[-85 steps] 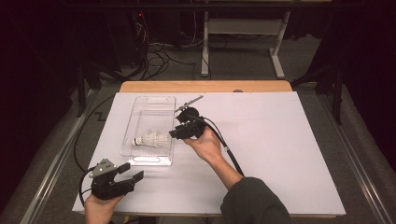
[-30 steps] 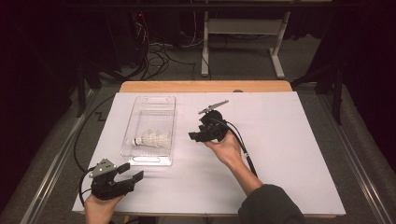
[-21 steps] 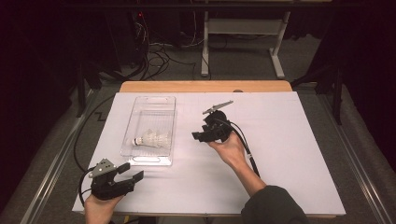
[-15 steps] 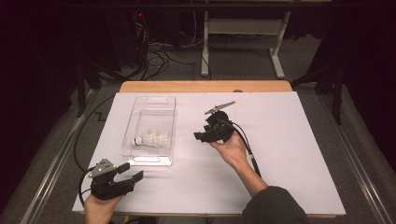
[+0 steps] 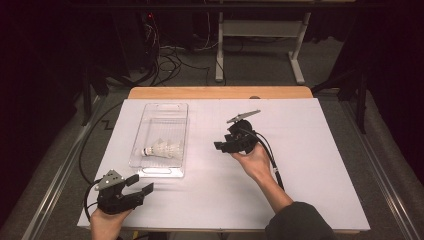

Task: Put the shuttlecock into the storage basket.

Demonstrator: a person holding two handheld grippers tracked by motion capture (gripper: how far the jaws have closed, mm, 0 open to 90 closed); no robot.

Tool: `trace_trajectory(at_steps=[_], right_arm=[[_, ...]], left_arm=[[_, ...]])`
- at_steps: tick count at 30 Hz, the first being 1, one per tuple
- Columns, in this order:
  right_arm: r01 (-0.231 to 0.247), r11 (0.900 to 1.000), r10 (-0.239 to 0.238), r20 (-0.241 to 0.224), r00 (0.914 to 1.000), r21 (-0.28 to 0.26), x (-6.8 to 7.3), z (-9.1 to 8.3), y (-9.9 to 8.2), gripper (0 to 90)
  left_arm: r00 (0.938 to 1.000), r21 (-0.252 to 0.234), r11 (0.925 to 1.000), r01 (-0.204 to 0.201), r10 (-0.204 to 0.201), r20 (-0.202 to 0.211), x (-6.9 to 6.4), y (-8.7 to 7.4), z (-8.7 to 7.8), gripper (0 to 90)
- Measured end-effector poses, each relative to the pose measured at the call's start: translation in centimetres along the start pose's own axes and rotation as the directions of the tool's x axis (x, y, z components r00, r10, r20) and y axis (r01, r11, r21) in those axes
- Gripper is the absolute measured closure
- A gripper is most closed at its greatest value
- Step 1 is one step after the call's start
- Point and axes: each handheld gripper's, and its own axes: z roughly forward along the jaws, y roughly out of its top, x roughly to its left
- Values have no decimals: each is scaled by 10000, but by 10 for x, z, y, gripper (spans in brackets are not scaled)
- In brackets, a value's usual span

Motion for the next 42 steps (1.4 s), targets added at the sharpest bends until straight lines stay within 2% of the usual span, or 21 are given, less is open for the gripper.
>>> trace_trajectory(at_steps=[42], right_arm=[[-534, 9979, 546, 331, 9980, -361, -26, -28, -23, 473]], left_arm=[[10000, -6, 10000, 35, -35, 6, 0, 0, 0, 334]])
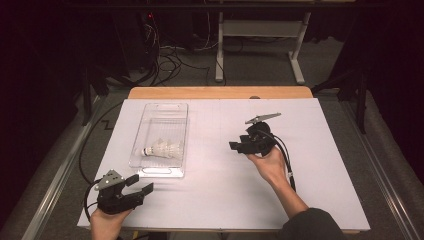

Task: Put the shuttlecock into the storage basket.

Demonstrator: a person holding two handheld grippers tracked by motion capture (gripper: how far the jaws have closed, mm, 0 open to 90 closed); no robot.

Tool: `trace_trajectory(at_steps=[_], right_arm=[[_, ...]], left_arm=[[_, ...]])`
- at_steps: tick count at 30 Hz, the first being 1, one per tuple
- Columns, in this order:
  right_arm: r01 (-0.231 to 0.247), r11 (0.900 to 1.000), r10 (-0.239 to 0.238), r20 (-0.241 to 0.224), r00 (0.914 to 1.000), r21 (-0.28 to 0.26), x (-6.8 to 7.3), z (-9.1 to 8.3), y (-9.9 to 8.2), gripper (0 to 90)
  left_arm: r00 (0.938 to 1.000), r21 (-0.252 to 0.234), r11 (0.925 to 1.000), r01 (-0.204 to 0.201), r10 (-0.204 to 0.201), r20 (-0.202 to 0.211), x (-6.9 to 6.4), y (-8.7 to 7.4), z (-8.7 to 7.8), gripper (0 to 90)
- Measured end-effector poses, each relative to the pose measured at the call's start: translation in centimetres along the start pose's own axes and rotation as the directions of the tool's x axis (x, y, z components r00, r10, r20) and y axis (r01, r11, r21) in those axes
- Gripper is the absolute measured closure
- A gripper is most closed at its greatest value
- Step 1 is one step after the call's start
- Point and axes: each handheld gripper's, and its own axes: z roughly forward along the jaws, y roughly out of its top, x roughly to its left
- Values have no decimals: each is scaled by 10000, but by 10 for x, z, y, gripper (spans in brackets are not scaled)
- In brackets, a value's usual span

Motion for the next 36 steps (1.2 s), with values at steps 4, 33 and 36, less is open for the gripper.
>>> trace_trajectory(at_steps=[4, 33, 36], right_arm=[[-109, 9999, 109, 16, 9999, -40, -4, -3, -3, 469], [-368, 9991, 372, 165, 9992, -214, -17, -16, -17, 468], [-390, 9990, 394, 177, 9991, -207, -18, -17, -19, 468]], left_arm=[[10000, 1, 10000, -6, 6, 1, 0, 0, 0, 334], [10000, -14, 10000, -1, 1, -23, 0, 0, -1, 334], [10000, -14, 10000, -7, 7, -22, 0, 0, -1, 334]])
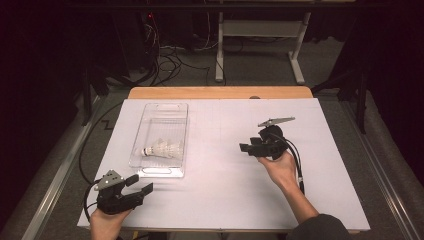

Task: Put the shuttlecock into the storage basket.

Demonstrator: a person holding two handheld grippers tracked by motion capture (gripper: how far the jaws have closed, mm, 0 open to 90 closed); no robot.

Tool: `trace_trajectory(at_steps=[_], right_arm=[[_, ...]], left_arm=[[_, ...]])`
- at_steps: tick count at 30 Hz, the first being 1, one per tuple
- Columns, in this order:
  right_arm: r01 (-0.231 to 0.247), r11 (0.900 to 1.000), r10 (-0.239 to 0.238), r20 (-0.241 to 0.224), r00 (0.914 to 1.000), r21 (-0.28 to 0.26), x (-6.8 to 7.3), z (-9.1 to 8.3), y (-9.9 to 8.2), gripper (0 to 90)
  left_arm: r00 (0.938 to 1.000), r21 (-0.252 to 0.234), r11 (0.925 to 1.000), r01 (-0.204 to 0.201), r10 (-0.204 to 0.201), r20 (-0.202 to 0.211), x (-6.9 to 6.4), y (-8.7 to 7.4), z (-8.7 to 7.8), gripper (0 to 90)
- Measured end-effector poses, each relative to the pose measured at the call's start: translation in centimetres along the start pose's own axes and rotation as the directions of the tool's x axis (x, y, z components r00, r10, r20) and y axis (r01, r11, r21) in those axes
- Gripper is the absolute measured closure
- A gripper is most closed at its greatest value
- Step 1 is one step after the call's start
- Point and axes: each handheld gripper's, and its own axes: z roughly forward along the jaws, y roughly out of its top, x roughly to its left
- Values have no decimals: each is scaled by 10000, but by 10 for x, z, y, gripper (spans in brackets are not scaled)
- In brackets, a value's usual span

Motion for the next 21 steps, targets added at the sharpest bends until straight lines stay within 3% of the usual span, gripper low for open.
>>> trace_trajectory(at_steps=[21], right_arm=[[-233, 9997, 234, 235, 9994, -46, -14, -12, -15, 470]], left_arm=[[10000, 15, 10000, -42, 42, -8, 0, 0, -1, 334]])
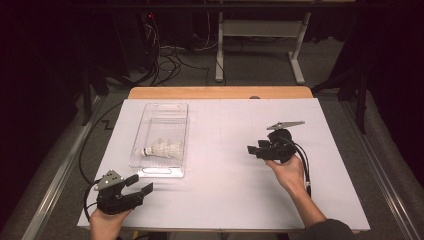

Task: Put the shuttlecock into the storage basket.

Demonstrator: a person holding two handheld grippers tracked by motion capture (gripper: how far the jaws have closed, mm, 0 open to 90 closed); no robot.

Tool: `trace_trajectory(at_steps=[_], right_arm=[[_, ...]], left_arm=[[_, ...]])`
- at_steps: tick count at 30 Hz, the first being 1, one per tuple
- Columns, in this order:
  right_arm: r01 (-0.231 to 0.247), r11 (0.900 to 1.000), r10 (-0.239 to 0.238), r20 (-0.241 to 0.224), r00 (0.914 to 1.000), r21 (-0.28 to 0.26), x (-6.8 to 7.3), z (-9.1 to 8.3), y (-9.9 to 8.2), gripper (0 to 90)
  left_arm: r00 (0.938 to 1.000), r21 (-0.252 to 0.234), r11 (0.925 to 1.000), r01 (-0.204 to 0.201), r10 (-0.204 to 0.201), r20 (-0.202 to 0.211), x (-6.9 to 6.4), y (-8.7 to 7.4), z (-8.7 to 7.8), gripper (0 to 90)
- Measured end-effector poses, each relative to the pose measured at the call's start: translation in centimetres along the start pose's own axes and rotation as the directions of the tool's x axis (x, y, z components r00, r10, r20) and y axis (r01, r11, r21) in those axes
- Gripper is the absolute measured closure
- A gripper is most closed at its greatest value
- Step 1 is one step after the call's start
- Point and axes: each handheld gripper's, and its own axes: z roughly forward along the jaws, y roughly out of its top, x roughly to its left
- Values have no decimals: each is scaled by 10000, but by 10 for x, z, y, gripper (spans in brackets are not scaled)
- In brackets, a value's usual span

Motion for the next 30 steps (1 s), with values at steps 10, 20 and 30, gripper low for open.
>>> trace_trajectory(at_steps=[10, 20, 30], right_arm=[[-157, 9999, 157, 71, 9999, -68, -5, -5, -7, 470], [-210, 9997, 211, 91, 9997, -160, -8, -11, -12, 469], [-351, 9990, 356, 194, 9992, -288, -14, -17, -19, 466]], left_arm=[[10000, 6, 10000, -12, 12, 6, 0, 0, 0, 334], [10000, 1, 10000, -5, 5, 4, 0, 0, 0, 335], [10000, -23, 10000, 32, -32, 14, 0, 0, -1, 334]])
